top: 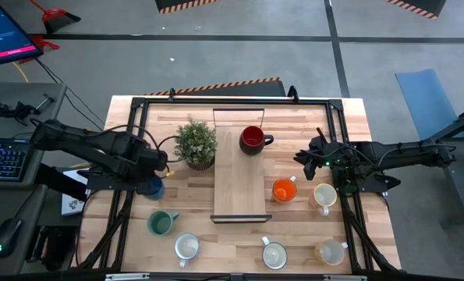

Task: Place coffee mugs
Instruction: Put the blue mug on the shelf

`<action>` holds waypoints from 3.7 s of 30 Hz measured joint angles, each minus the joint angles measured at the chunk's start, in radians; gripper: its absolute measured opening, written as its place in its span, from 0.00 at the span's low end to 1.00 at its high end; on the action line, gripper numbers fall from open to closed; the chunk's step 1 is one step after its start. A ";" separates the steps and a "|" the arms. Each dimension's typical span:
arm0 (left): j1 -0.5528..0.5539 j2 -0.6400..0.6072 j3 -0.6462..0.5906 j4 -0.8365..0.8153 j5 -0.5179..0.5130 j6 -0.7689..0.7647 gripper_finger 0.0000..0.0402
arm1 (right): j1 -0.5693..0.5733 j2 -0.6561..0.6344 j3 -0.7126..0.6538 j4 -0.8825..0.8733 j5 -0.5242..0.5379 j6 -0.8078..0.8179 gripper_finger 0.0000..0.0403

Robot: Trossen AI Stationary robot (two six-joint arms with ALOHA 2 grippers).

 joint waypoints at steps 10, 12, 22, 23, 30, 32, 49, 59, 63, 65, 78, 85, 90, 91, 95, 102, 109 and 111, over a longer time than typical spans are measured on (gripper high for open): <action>0.001 0.121 0.222 -0.088 -0.013 0.006 0.01 | 0.000 0.000 0.000 0.000 0.000 0.000 0.19; 0.001 0.174 0.283 -0.105 -0.013 0.035 0.01 | 0.000 0.000 0.000 0.000 0.000 0.000 0.19; 0.001 0.460 0.661 -0.161 -0.057 0.113 0.00 | 0.000 0.000 0.000 0.000 -0.003 -0.007 0.19; 0.001 0.490 0.696 -0.162 -0.068 0.125 0.00 | 0.000 0.000 0.000 0.000 -0.004 -0.007 0.19; 0.011 0.687 0.911 -0.164 -0.095 0.202 0.00 | 0.000 0.000 0.000 0.000 -0.012 -0.008 0.19; 0.016 0.738 0.961 -0.159 -0.096 0.218 0.00 | 0.000 0.000 0.000 0.000 -0.014 -0.008 0.19; 0.086 1.021 1.176 -0.066 -0.073 0.384 0.00 | 0.000 0.000 0.000 0.005 -0.088 -0.008 0.19; 0.164 1.032 1.177 0.035 -0.069 0.450 0.00 | 0.000 0.000 0.000 0.019 -0.099 -0.008 0.19; 0.178 1.032 1.158 0.033 -0.070 0.465 0.00 | 0.000 0.000 0.000 0.024 -0.099 -0.008 0.19; 0.180 1.032 1.148 0.029 -0.068 0.465 0.00 | 0.000 0.000 0.000 0.024 -0.099 -0.008 0.19; 0.172 1.032 1.052 0.029 -0.066 0.454 0.00 | 0.000 0.000 0.000 0.024 -0.099 -0.023 0.19; 0.173 1.030 1.043 0.038 -0.096 0.437 0.00 | 0.000 0.000 0.000 0.024 -0.099 -0.027 0.19; 0.172 1.038 1.043 0.037 -0.089 0.456 0.00 | 0.000 0.000 0.000 0.024 -0.099 -0.027 0.19; 0.172 1.044 1.043 0.036 -0.089 0.456 0.00 | 0.000 0.000 0.000 0.024 -0.099 -0.027 0.19; 0.172 1.048 1.043 0.037 -0.089 0.456 0.00 | 0.000 0.000 0.000 0.024 -0.099 -0.027 0.19; 0.172 1.046 1.043 0.038 -0.096 0.456 0.06 | 0.000 0.000 0.000 0.024 -0.101 -0.027 0.19; 0.172 1.045 1.044 0.038 -0.100 0.445 0.15 | 0.000 0.000 0.000 0.024 -0.106 -0.027 0.19; 0.174 1.045 1.044 0.038 -0.100 0.431 0.17 | 0.000 0.000 0.000 0.024 -0.106 -0.027 0.19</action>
